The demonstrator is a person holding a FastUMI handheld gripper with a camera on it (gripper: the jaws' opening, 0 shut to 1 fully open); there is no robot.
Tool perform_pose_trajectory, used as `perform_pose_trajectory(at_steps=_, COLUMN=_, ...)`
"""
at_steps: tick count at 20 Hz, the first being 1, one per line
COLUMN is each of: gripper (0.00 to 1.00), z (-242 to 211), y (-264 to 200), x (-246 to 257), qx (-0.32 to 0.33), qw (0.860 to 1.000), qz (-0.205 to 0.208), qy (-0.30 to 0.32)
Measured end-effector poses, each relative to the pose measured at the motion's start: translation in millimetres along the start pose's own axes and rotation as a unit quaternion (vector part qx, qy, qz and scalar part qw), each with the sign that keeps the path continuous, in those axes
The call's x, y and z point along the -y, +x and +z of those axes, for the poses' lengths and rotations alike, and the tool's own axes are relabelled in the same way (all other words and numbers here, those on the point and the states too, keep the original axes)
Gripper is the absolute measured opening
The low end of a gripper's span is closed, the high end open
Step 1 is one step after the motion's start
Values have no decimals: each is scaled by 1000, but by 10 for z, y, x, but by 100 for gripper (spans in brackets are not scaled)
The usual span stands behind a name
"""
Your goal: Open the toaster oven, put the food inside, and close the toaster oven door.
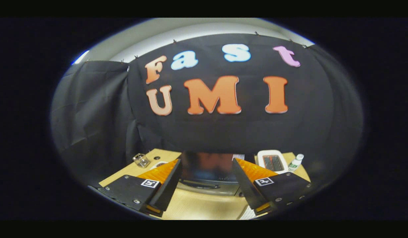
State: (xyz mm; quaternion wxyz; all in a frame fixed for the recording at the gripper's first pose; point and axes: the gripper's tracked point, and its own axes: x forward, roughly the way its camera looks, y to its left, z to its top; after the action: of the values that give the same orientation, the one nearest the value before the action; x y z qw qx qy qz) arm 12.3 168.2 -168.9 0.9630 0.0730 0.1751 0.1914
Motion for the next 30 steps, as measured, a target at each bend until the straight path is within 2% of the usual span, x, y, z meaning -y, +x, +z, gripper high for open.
perform_pose_trajectory(at_steps=4, gripper=96, z=769, y=-295, x=68, qx=87, qw=996, qz=-13, qy=-19)
perform_pose_trajectory(at_steps=11, gripper=97, z=1514, y=-643, x=-45, qx=168, qw=983, qz=-15, qy=-67)
perform_pose_trajectory(at_steps=19, gripper=97, z=1816, y=-954, x=-75, qx=219, qw=971, qz=-23, qy=-89)
perform_pose_trajectory(at_steps=22, gripper=97, z=1959, y=-1127, x=61, qx=234, qw=968, qz=-28, qy=-91)
perform_pose_trajectory(at_steps=30, gripper=98, z=1905, y=-1205, x=80, qx=233, qw=968, qz=-31, qy=-93)
